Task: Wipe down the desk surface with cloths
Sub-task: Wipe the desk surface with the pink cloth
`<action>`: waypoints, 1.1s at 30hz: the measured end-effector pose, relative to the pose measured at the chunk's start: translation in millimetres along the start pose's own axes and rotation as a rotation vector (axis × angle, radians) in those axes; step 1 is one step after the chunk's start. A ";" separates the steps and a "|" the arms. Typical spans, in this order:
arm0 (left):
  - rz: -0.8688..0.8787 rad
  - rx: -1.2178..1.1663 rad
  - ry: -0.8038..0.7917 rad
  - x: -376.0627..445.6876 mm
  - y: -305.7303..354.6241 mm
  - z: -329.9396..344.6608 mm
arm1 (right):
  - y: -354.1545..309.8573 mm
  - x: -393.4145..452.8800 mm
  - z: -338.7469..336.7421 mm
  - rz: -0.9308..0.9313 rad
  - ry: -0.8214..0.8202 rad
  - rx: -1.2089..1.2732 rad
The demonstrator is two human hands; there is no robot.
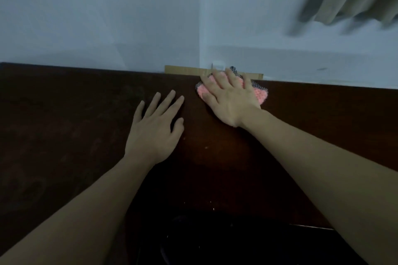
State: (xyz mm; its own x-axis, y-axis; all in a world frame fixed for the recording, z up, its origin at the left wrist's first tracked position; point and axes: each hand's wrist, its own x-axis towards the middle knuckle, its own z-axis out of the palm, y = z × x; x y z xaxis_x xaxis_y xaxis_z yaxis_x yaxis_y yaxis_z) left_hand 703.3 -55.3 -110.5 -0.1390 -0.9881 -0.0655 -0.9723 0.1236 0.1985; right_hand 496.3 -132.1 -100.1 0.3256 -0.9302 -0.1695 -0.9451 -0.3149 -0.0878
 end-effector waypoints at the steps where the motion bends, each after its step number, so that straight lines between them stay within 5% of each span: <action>1: 0.004 -0.003 0.000 -0.1 -0.1 0.2 | -0.4 -10.7 1.5 -0.020 -0.001 -0.005; 11: -0.036 0.000 0.017 -0.2 -0.4 1.6 | 2.8 -68.7 5.0 -0.256 -0.074 -0.015; 20: -0.031 0.009 0.021 -1.1 -0.3 1.3 | -8.8 17.5 -1.2 -0.113 0.005 0.015; 33: -0.094 -0.083 0.053 -3.2 3.8 -5.4 | -23.5 -80.8 8.9 -0.127 -0.069 -0.023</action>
State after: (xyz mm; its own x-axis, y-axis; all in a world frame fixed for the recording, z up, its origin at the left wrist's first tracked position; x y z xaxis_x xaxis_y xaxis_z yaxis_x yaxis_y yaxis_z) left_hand 701.0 -52.2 -104.3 -0.0360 -0.9987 -0.0366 -0.9614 0.0246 0.2740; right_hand 492.5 -47.8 -93.1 0.4429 -0.8677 -0.2256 -0.8963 -0.4341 -0.0900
